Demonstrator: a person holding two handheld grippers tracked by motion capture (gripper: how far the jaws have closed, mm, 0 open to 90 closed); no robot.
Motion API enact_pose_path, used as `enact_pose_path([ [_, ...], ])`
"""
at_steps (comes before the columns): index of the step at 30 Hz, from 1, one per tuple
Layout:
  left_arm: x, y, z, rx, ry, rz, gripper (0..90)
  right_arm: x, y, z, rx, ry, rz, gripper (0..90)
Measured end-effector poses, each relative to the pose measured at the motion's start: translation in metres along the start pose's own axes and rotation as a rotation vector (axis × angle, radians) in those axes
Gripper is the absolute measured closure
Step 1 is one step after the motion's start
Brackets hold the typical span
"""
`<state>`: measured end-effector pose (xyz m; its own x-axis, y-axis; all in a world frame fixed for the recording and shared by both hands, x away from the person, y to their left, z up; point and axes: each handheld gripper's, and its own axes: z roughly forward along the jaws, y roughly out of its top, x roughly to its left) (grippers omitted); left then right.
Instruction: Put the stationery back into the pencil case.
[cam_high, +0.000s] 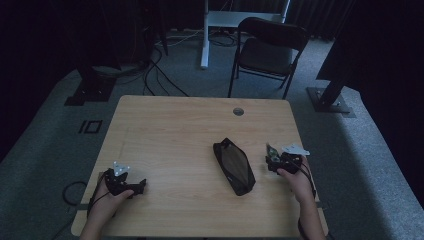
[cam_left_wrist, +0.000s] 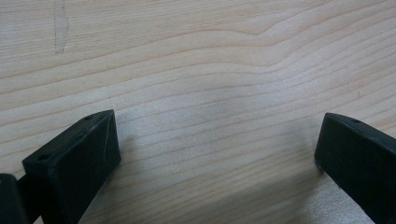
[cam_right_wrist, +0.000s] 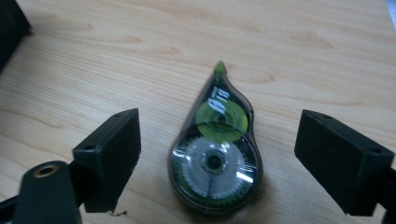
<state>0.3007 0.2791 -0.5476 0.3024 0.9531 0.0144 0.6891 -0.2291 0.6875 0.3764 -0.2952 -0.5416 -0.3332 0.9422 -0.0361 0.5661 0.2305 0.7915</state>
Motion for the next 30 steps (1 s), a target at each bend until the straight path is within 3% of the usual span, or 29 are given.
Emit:
enact_pose_path([
  [11, 0.0, 0.0, 0.0, 0.0, 0.0, 0.0, 0.3, -0.0022, -0.0014, 0.0102, 0.044, 0.002, -0.001, 25.8],
  [16, 0.0, 0.0, 0.0, 0.0, 0.0, 0.0, 0.3, -0.0037, -0.0015, 0.0106, 0.058, 0.021, 0.042, 36.3],
  [30, 0.0, 0.0, 0.0, 0.001, 0.0, 0.0, 0.3, 0.0, -0.0016, 0.0104, 0.062, 0.021, 0.047, 41.5],
])
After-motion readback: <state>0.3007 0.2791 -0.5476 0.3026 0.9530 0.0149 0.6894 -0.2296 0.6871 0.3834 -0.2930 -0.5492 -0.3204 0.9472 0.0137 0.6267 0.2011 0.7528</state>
